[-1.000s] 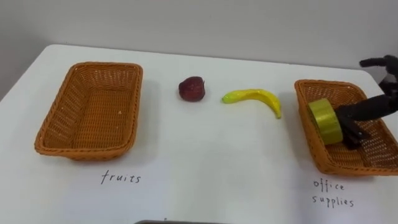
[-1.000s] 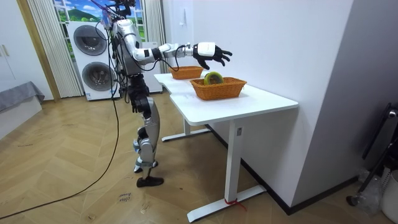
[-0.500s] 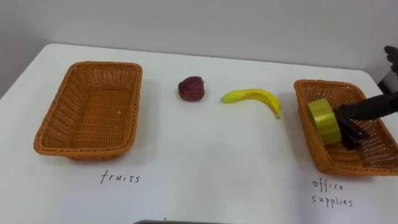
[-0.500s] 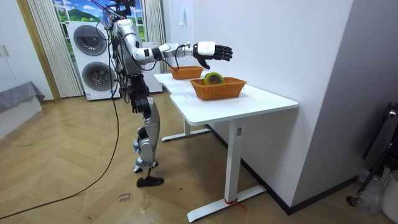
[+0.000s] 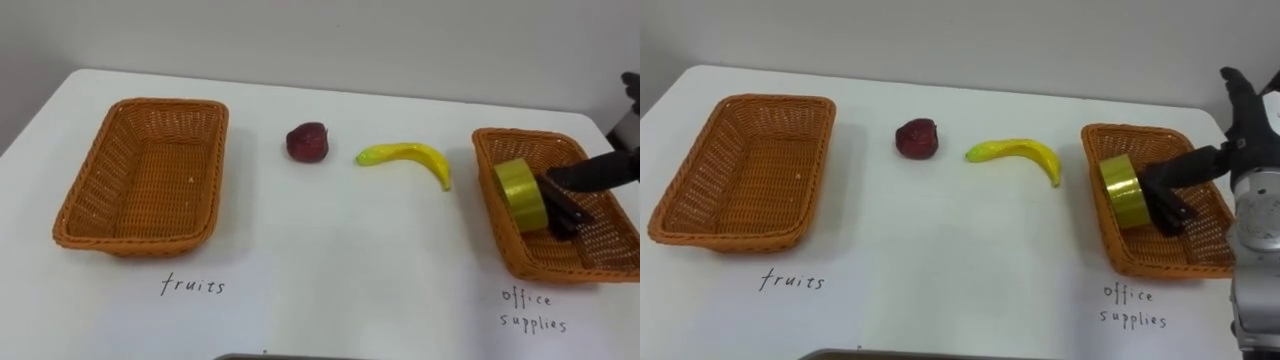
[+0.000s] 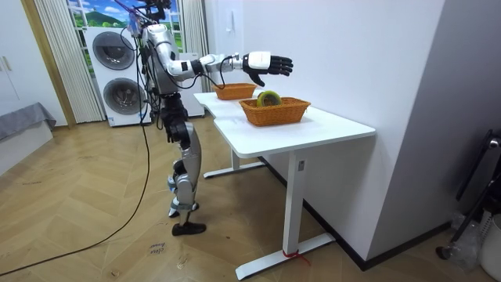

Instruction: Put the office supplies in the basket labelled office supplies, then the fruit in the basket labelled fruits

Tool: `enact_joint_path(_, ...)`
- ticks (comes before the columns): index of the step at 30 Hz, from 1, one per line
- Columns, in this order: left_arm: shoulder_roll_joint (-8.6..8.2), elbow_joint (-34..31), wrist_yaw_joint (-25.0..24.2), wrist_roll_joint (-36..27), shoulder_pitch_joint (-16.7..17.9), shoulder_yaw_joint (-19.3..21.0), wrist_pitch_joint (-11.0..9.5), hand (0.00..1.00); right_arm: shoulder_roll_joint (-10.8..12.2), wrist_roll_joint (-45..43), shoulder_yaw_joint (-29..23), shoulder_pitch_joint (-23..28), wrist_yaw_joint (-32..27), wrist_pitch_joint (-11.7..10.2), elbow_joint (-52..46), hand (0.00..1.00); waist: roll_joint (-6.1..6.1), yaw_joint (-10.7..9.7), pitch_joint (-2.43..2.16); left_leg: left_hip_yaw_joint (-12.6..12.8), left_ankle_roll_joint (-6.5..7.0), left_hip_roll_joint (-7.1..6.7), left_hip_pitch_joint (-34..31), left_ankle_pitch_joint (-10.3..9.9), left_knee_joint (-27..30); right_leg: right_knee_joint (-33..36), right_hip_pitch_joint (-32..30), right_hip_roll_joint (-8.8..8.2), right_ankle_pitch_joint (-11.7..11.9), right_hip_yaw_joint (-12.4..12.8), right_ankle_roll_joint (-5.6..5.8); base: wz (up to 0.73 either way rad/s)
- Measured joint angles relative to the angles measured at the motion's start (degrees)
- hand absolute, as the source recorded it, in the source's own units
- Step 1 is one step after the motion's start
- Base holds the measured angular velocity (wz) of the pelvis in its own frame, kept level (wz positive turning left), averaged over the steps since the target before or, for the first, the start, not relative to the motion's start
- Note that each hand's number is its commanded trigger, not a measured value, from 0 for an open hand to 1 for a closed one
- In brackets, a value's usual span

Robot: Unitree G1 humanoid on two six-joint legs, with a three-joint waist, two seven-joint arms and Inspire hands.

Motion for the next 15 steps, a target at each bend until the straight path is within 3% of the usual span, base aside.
enact_joint_path(4, 0.0, 0.0, 0.5, -1.6, -1.6, 0.0, 0.0, 0.0, 0.0, 0.0, 0.0, 0.0, -2.4, 0.0, -1.7, 0.0, -0.3, -0.1, 0.17, 0.0, 0.0, 0.0, -0.1, 0.0, 0.0, 0.0, -0.2, 0.03, 0.0, 0.2, 0.0, 0.0)
enact_joint_path(9, -0.01, 0.0, 0.2, -1.4, -2.6, 0.2, 0.0, 0.0, 0.0, -0.5, -1.3, -0.4, -3.9, 0.0, -8.6, 0.0, -0.4, 0.0, 0.07, 0.1, 0.0, -0.01, -0.9, 0.0, 0.0, 0.2, -1.1, 0.15, 0.0, 0.8, -0.01, -0.04)
enact_joint_path(15, -0.02, 0.1, -0.7, -1.4, -3.2, 0.1, 0.0, 0.0, 0.0, -7.2, -1.5, -3.3, -6.0, 0.0, -10.3, 0.0, -0.18, 0.7, 0.2, 0.6, 0.02, -0.02, -0.9, 0.0, 0.2, 0.7, -1.7, 0.08, 0.0, 1.0, 0.0, -0.04)
